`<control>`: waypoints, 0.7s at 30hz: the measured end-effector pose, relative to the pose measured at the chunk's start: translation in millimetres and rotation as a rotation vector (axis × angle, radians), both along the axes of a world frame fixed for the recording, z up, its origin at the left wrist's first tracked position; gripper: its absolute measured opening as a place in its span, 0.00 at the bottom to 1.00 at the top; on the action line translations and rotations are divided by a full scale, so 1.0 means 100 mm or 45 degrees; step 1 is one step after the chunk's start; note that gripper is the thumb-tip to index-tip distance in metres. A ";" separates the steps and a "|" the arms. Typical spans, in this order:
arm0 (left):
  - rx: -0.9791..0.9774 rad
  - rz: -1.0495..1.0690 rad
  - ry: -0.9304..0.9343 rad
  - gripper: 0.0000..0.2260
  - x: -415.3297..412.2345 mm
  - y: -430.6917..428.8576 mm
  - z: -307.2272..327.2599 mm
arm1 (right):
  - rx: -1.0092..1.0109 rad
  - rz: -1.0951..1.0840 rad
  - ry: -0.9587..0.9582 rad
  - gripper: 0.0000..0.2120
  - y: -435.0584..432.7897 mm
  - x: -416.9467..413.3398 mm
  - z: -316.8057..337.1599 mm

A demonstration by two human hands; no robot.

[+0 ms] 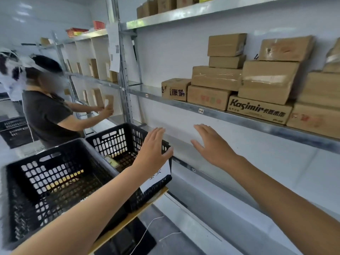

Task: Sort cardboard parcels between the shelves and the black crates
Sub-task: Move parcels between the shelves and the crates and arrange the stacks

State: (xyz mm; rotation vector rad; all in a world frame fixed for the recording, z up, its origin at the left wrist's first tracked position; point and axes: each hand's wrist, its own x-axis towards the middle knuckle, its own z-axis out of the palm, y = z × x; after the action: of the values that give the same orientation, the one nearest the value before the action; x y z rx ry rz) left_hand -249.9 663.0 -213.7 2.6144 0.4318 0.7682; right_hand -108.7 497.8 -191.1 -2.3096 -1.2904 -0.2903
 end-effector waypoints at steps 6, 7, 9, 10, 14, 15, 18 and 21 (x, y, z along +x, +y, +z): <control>-0.039 -0.199 -0.071 0.31 0.00 -0.59 0.15 | -0.053 -0.218 -0.016 0.29 -0.75 -0.33 -0.05; -0.012 -0.236 -0.085 0.31 0.03 -0.70 0.16 | -0.053 -0.267 -0.018 0.29 -0.88 -0.34 -0.01; 0.022 -0.302 -0.124 0.31 0.11 -0.93 0.21 | -0.030 -0.357 -0.038 0.29 -1.15 -0.37 0.10; 0.028 -0.329 -0.141 0.31 0.16 -1.05 0.24 | -0.014 -0.399 -0.053 0.29 -1.30 -0.39 0.16; 0.022 -0.459 -0.167 0.31 0.41 -1.64 0.38 | 0.027 -0.534 -0.089 0.28 -2.03 -0.43 0.38; 0.035 -0.506 -0.173 0.31 0.49 -1.85 0.42 | 0.032 -0.583 -0.086 0.29 -2.27 -0.43 0.43; 0.047 -0.631 -0.234 0.30 0.67 -2.39 0.55 | 0.069 -0.702 -0.051 0.29 -2.88 -0.44 0.53; 0.003 -0.750 -0.266 0.29 0.83 -3.04 0.65 | 0.081 -0.832 -0.003 0.29 -3.54 -0.48 0.54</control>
State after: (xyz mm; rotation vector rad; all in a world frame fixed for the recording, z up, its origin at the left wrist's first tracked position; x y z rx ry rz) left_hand -167.2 358.9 -148.7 2.4245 -0.3851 0.8083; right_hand -156.9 144.1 -137.2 -2.6078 -0.4776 -0.5331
